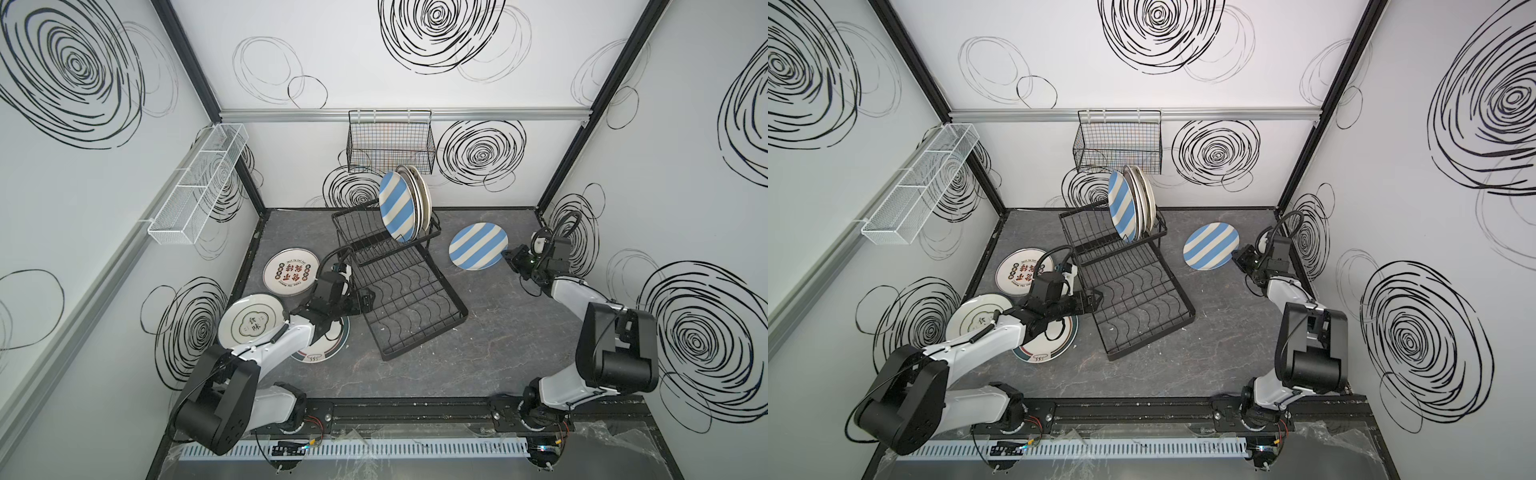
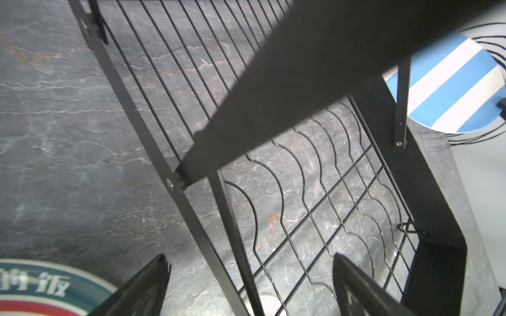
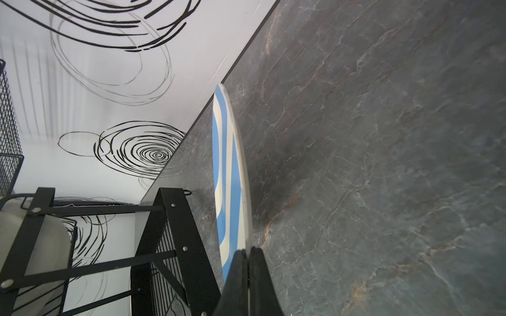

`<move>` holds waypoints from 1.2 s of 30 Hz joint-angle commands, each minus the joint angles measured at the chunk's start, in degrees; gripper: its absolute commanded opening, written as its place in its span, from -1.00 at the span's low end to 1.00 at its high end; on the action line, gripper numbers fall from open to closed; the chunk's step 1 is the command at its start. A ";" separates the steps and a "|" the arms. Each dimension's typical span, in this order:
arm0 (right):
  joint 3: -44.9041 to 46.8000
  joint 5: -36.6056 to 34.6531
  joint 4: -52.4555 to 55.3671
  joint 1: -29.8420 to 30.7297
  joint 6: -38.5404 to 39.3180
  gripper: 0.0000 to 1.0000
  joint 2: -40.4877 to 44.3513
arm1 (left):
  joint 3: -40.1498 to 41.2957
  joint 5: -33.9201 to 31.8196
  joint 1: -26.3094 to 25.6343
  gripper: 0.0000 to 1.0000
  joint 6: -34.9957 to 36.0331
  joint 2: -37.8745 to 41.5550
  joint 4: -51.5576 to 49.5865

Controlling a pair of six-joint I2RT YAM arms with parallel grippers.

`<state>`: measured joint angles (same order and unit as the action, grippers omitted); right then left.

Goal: Load plates into a dish rack
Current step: Move the dish rack to the center of the table, then place the plate on the dish rack.

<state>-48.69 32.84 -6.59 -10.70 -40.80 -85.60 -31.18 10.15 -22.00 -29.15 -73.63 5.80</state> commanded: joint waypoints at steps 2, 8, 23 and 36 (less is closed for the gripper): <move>0.26 -8.43 6.03 2.30 4.38 -1.00 9.03 | -0.93 1.87 -2.73 0.92 2.95 -1.26 4.95; -1.09 -16.52 10.37 6.38 8.01 -1.00 17.91 | -2.07 3.57 -2.67 0.92 2.55 -2.29 4.72; -24.07 -42.01 28.53 28.79 17.24 -1.00 20.80 | 0.62 7.37 0.92 0.92 -0.03 6.82 0.66; -48.80 -59.98 36.70 45.25 24.96 -1.00 15.12 | 2.47 9.50 3.83 0.92 -1.18 8.41 2.89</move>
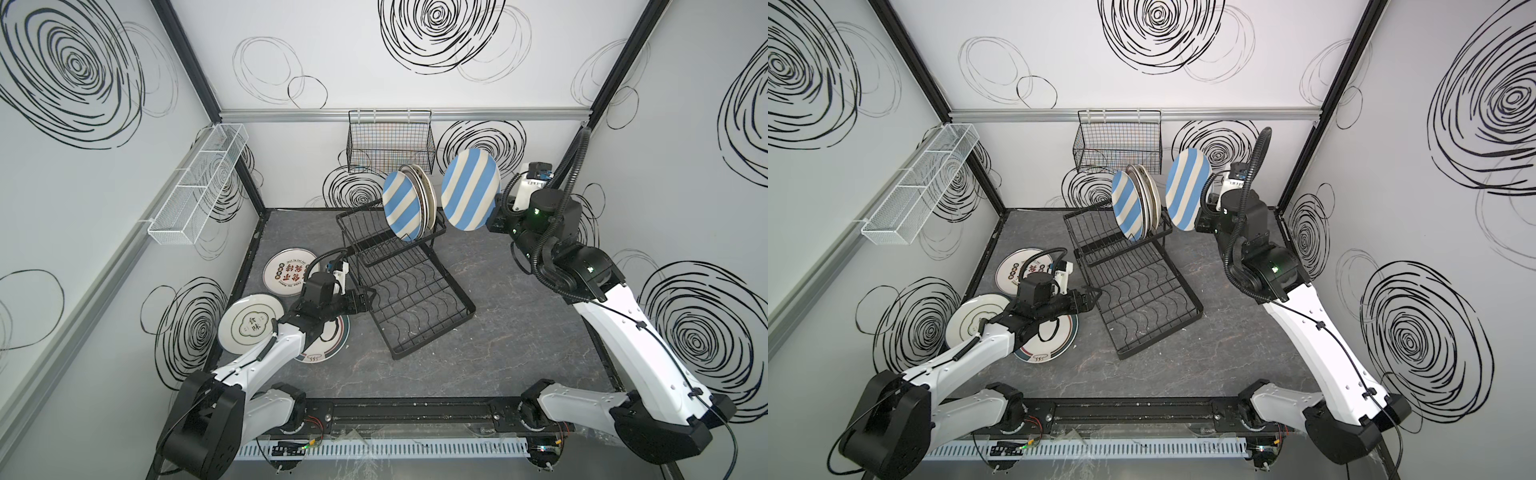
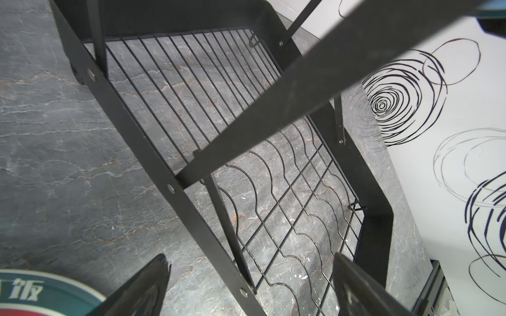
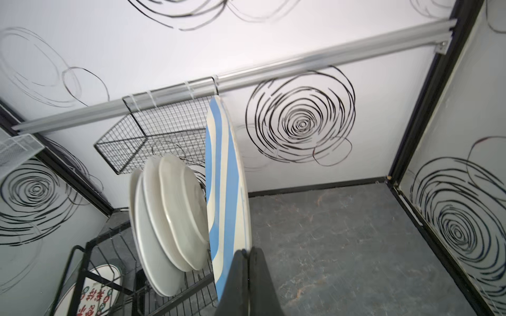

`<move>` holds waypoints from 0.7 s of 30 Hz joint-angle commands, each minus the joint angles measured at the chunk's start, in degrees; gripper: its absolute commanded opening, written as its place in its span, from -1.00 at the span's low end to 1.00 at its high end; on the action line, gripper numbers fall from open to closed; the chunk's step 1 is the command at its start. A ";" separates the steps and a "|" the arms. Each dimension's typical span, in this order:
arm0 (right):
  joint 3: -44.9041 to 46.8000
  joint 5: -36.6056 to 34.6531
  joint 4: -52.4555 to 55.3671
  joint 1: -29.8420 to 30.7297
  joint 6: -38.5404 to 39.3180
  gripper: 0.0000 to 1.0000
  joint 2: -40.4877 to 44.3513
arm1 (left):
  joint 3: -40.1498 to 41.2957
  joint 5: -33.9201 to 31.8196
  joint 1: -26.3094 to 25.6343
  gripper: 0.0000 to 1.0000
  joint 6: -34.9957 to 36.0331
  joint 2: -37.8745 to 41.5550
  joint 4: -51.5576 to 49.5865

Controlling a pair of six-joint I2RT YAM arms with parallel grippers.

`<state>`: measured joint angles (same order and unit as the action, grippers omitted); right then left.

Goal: Load plates into a dish rack
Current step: Place the plate on the dish rack.

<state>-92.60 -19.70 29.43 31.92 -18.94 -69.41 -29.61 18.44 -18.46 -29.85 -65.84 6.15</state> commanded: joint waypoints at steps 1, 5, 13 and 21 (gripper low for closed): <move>-6.47 -8.11 0.80 3.47 3.78 -1.00 -1.76 | 1.16 1.34 0.10 0.92 -0.52 0.48 2.95; -12.23 -9.50 0.58 7.08 6.09 -1.00 -4.77 | 1.90 0.61 -1.57 0.92 -1.35 0.03 4.99; -19.13 -18.26 -1.07 18.60 11.33 -1.00 -9.45 | 1.74 -2.10 -6.52 0.92 -1.28 -3.32 7.04; -18.72 -21.86 -3.78 23.94 14.62 -1.00 -12.34 | 1.58 -2.44 -8.10 0.91 -0.48 -5.70 8.82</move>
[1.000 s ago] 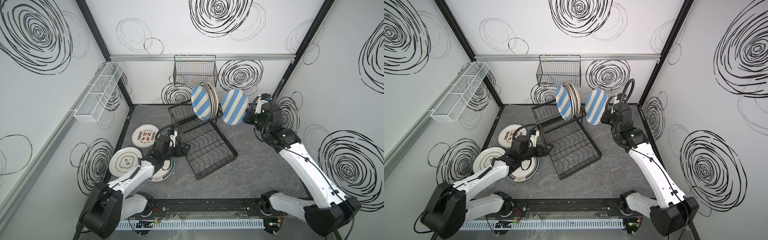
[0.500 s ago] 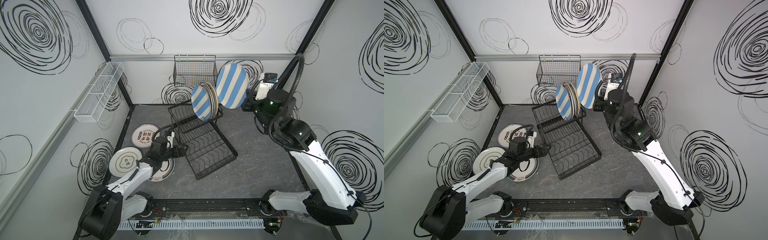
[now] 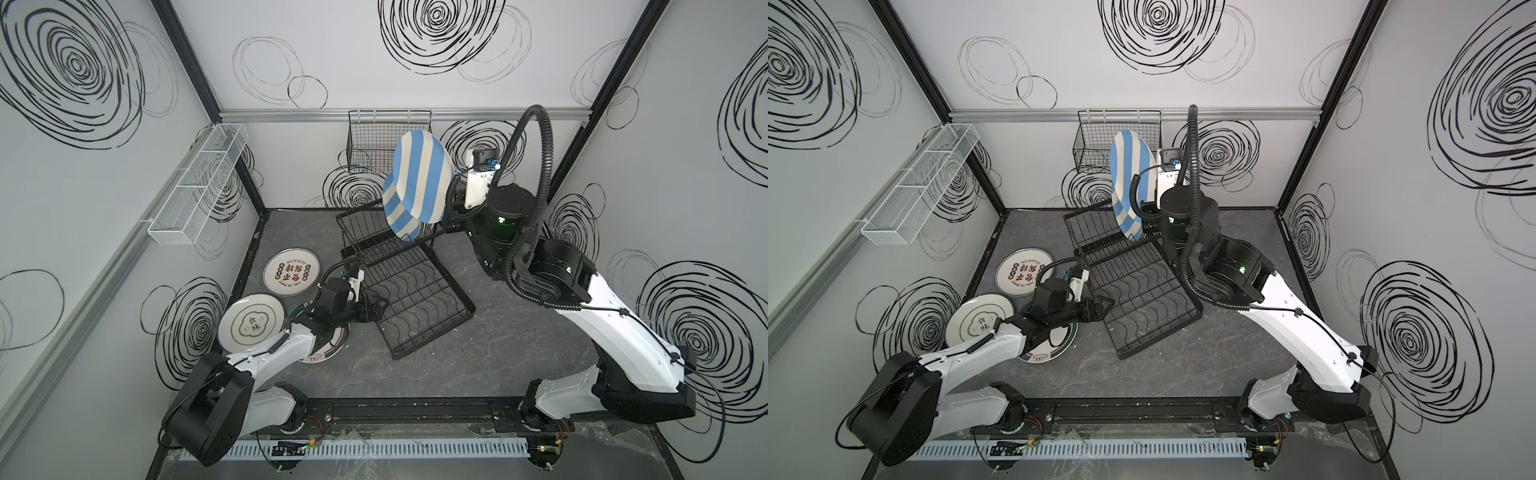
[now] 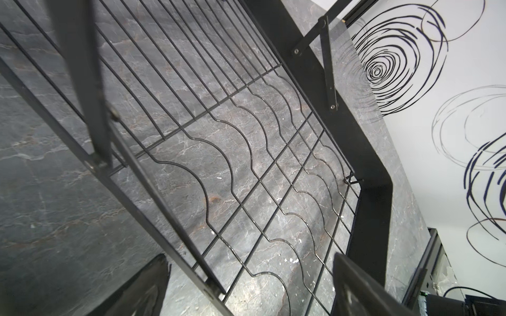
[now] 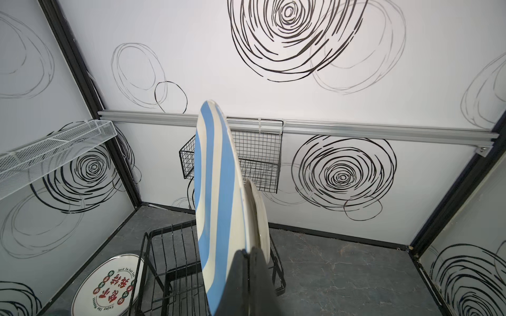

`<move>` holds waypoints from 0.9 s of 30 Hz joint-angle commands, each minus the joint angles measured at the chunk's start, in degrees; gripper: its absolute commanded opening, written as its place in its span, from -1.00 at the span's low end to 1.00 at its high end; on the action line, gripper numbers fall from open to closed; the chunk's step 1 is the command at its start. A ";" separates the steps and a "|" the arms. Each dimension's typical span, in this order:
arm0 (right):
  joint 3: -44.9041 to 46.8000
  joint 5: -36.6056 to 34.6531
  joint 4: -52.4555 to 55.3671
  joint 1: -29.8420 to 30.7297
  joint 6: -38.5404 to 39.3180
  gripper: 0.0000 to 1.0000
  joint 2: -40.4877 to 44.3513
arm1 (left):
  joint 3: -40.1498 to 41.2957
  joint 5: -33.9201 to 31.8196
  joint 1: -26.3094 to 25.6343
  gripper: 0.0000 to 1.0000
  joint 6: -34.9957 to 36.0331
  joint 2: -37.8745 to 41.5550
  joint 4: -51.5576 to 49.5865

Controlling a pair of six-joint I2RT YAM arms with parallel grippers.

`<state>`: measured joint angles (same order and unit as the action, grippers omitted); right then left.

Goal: Load plates into a dish rack
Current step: Place the plate on the dish rack.

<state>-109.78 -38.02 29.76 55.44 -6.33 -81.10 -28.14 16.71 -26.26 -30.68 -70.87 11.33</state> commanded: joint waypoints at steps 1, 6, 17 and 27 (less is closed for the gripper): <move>-1.04 -3.63 -4.41 0.43 2.16 -1.00 -1.12 | 0.10 -0.70 -0.28 0.91 0.35 -0.82 3.70; 5.21 -2.58 -10.19 -0.43 4.04 -1.00 -0.96 | 0.10 -0.89 -0.24 0.92 0.34 0.08 2.71; 8.21 6.89 -12.59 -4.78 3.34 -1.00 -3.40 | 0.95 -1.15 1.08 0.91 0.88 1.79 1.37; 11.93 13.38 -14.88 -8.76 3.25 -1.00 -4.87 | 1.13 -0.71 0.90 0.92 1.41 1.44 2.48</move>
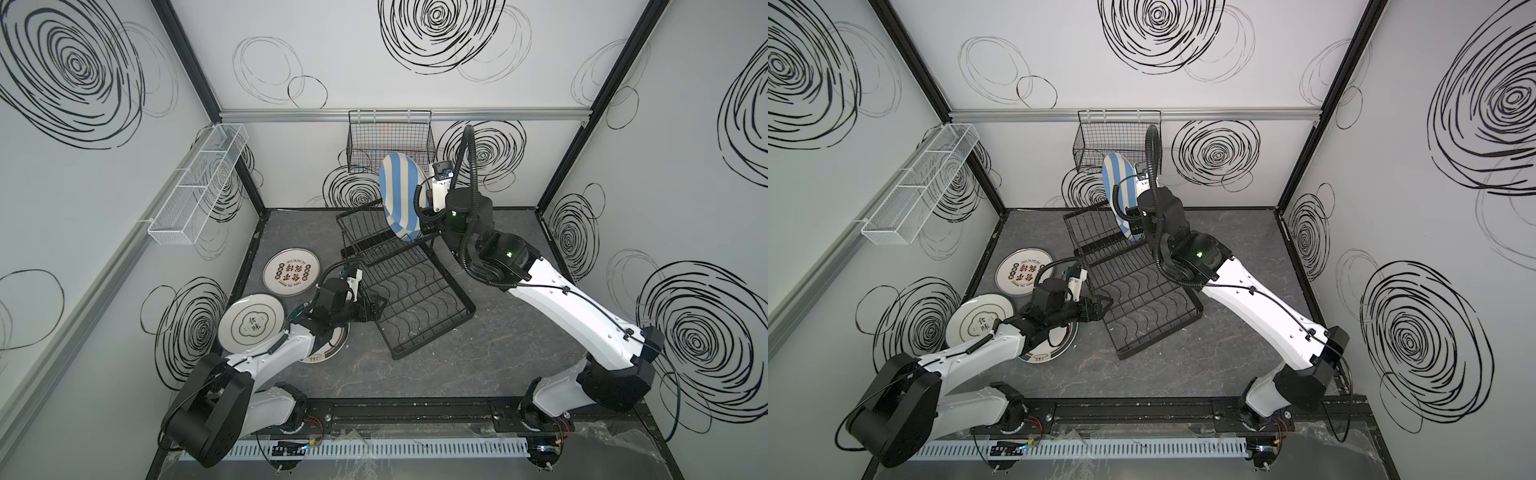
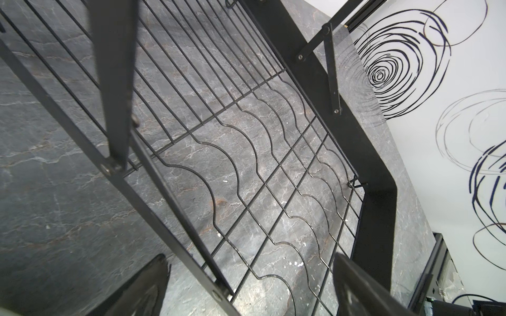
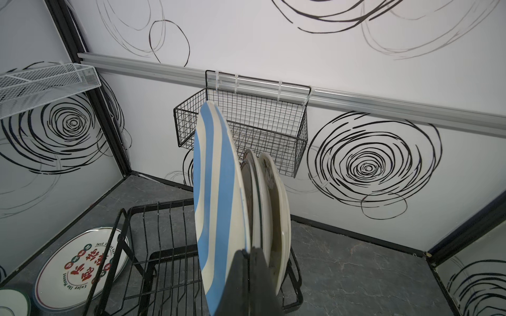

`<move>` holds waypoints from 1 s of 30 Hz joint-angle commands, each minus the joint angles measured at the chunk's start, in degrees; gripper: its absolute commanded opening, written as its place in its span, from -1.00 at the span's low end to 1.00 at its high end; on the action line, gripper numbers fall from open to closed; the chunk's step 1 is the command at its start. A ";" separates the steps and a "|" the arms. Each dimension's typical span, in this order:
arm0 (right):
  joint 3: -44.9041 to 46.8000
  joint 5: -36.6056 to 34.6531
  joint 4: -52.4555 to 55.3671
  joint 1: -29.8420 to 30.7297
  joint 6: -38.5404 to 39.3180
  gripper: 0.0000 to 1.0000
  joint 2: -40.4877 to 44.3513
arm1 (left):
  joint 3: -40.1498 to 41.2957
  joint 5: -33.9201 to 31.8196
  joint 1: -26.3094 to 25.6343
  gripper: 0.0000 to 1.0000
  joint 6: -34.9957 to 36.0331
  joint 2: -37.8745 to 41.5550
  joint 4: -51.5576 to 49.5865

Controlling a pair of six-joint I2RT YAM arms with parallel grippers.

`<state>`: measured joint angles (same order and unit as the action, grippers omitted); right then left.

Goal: Load plates into a dish rack
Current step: Place the plate on the dish rack.

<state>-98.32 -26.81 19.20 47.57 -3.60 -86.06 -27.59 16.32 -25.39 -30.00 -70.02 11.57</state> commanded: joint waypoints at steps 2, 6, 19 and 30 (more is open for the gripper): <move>0.97 3.00 -4.26 -1.50 0.52 -1.00 -0.30 | 0.59 -0.32 -0.13 0.92 0.73 0.33 2.22; 2.13 3.79 -4.90 -2.13 0.69 -1.00 -0.51 | 0.80 -0.36 -0.20 0.92 0.62 0.31 2.37; 2.77 3.15 -4.87 -1.78 0.70 -1.00 -2.37 | 1.16 -0.24 -0.55 0.92 0.73 -0.12 2.70; 3.14 1.71 -4.17 -1.35 0.60 -1.00 -4.07 | 0.94 -0.40 -1.07 0.92 1.15 -0.69 3.64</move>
<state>-95.20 -22.94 17.67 45.91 -3.20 -89.89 -26.74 16.36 -26.26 -29.78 -70.22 12.16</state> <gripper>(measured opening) 0.044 0.958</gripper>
